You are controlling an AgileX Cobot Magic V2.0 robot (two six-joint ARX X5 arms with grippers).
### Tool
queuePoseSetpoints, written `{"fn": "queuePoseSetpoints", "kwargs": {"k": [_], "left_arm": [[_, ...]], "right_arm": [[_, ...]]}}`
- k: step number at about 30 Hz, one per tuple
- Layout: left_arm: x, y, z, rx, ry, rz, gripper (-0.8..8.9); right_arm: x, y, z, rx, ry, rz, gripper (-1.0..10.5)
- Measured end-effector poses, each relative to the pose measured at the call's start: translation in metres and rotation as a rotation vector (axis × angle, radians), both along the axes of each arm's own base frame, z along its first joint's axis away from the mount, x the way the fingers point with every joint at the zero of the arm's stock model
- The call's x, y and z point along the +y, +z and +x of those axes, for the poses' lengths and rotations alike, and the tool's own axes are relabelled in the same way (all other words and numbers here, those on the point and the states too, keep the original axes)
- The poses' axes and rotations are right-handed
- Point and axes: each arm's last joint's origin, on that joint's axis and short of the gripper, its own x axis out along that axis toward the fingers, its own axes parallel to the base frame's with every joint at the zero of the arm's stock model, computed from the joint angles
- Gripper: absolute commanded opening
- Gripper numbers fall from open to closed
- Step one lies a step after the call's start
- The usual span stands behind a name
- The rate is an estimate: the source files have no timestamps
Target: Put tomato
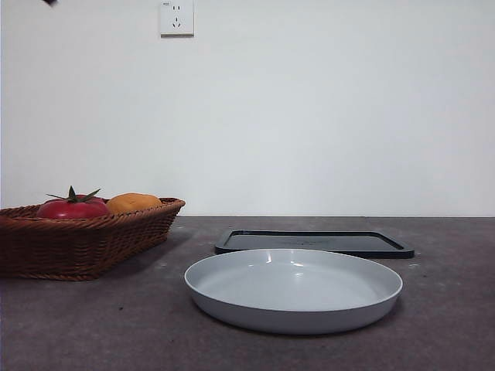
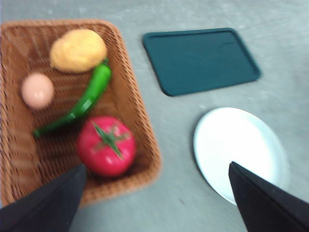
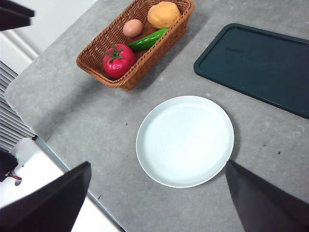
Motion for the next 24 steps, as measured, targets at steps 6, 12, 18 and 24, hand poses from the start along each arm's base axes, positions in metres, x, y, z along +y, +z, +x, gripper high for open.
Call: {"fn": "queuePoseSetpoints", "kwargs": {"k": [6, 12, 18, 24], "left_arm": [[-0.005, -0.021, 0.041, 0.039, 0.006, 0.049, 4.77], [-0.011, -0.046, 0.074, 0.108, -0.008, 0.079, 4.76], [-0.014, -0.075, 0.096, 0.199, -0.026, 0.120, 4.77], [-0.020, -0.099, 0.115, 0.238, -0.023, 0.188, 4.77]], "right_arm": [[0.000, 0.000, 0.000, 0.002, -0.002, 0.002, 4.5], [0.000, 0.000, 0.000, 0.002, -0.002, 0.002, 4.5], [0.000, 0.000, 0.000, 0.002, -0.002, 0.001, 4.5], [0.000, 0.000, 0.000, 0.002, -0.002, 0.002, 4.5]]}}
